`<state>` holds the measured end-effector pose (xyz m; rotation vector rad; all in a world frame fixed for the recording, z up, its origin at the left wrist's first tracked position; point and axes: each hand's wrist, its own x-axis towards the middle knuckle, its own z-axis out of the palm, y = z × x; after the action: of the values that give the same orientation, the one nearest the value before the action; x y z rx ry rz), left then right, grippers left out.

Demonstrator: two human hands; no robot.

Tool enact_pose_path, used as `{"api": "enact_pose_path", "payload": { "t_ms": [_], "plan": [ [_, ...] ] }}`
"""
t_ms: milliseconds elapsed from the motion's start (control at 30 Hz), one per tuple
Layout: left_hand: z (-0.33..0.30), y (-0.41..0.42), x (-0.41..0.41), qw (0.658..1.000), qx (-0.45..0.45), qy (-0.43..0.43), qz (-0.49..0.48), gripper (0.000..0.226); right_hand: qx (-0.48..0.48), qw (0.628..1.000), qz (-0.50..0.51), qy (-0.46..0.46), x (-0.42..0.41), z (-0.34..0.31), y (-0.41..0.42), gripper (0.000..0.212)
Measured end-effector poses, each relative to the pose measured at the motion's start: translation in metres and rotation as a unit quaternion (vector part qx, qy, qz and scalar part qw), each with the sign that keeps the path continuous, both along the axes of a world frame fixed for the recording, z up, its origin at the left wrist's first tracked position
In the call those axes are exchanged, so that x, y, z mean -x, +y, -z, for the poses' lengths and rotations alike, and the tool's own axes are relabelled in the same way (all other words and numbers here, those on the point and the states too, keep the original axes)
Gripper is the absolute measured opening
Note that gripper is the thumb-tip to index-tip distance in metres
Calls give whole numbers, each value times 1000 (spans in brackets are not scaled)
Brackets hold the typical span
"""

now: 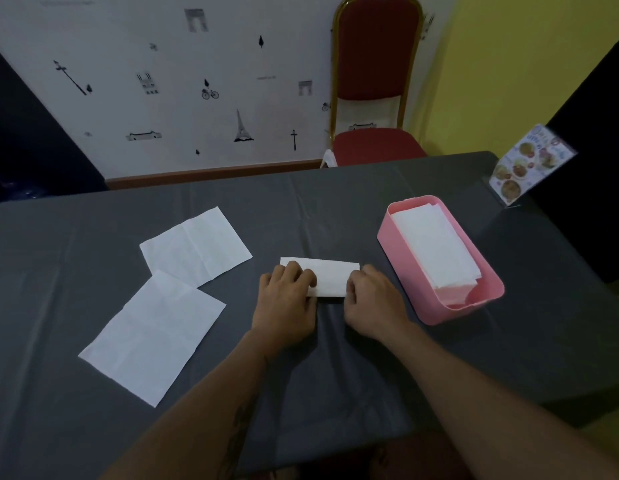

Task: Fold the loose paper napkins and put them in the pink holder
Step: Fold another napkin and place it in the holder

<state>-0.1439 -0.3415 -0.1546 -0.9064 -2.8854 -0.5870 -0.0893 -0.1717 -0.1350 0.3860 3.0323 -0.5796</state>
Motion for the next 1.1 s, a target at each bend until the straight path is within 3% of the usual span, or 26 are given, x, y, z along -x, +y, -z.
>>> {"api": "enact_pose_path", "payload": {
  "t_ms": [100,233,300,400,433,500,567,700,767,867,1100],
  "plan": [
    [-11,2,-15,983,-102,-83,-130,12,120,987,110,-15,-4,-5,3,9],
    [-26,10,-27,895,-245,-278,-248,22,205,966,155,-31,-9,-17,-1,12],
    [-34,16,-24,837,-313,-356,-273,38,220,964,143,-34,-12,-24,-6,11],
    [-41,29,-11,705,-427,-464,-324,59,197,973,115,-22,-15,-30,-15,11],
    [-43,31,-7,689,-443,-471,-326,58,184,977,106,-17,-17,-32,-18,12],
    [-49,32,-3,719,-424,-441,-330,40,172,981,88,-16,-20,-36,-20,11],
    [-55,30,-1,757,-392,-410,-325,36,185,979,83,-19,-21,-39,-16,8],
    [-80,28,4,812,-362,-404,-213,28,255,957,135,-5,-14,-56,3,25],
    [-92,30,9,819,-360,-423,-144,29,303,939,160,-8,-8,-66,10,41],
    [-110,34,14,824,-339,-448,-75,31,378,905,195,6,1,-81,16,42],
    [-130,80,20,845,-324,-415,-95,46,345,899,257,82,-4,-110,45,36]
  ]
}}
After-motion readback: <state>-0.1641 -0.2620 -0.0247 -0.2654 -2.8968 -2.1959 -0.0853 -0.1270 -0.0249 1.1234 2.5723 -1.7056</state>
